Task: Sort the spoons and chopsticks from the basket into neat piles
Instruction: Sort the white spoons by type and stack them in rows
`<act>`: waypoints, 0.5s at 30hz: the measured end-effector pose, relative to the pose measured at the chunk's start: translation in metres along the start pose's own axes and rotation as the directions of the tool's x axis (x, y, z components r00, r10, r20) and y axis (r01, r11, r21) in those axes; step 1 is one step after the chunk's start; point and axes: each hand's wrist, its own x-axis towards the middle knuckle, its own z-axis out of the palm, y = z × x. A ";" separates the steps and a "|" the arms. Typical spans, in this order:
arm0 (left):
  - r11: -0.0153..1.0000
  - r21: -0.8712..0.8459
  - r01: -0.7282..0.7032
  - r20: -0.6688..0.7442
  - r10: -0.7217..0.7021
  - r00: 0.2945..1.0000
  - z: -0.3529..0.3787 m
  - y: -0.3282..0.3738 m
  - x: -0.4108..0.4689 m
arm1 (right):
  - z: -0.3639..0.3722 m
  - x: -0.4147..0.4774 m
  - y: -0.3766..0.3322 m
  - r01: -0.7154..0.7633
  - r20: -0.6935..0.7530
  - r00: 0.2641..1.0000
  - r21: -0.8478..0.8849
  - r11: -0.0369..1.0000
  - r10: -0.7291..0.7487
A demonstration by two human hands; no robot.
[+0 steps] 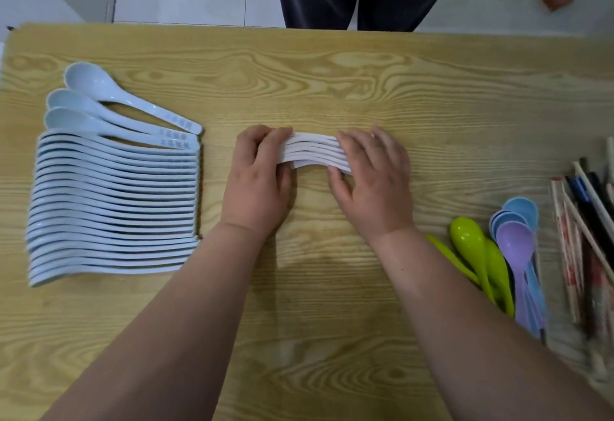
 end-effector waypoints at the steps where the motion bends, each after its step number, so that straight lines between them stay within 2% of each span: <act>1: 1.000 -0.003 0.004 -0.001 -0.004 1.000 0.000 0.001 0.001 | 0.000 0.000 0.000 -0.004 0.006 1.000 -0.013 1.000 0.004; 6: 0.999 0.011 -0.034 0.015 0.034 0.999 0.002 -0.001 0.004 | 0.000 0.000 -0.003 -0.013 0.054 0.999 0.054 0.998 0.010; 12: 1.000 0.000 -0.031 0.006 0.031 0.999 -0.001 0.002 0.003 | 0.000 0.002 -0.003 -0.001 0.048 0.999 0.009 1.000 0.001; 15: 0.999 -0.003 -0.033 -0.002 0.033 0.999 -0.001 0.000 0.003 | -0.001 0.002 -0.002 0.015 0.048 0.999 0.048 0.999 -0.017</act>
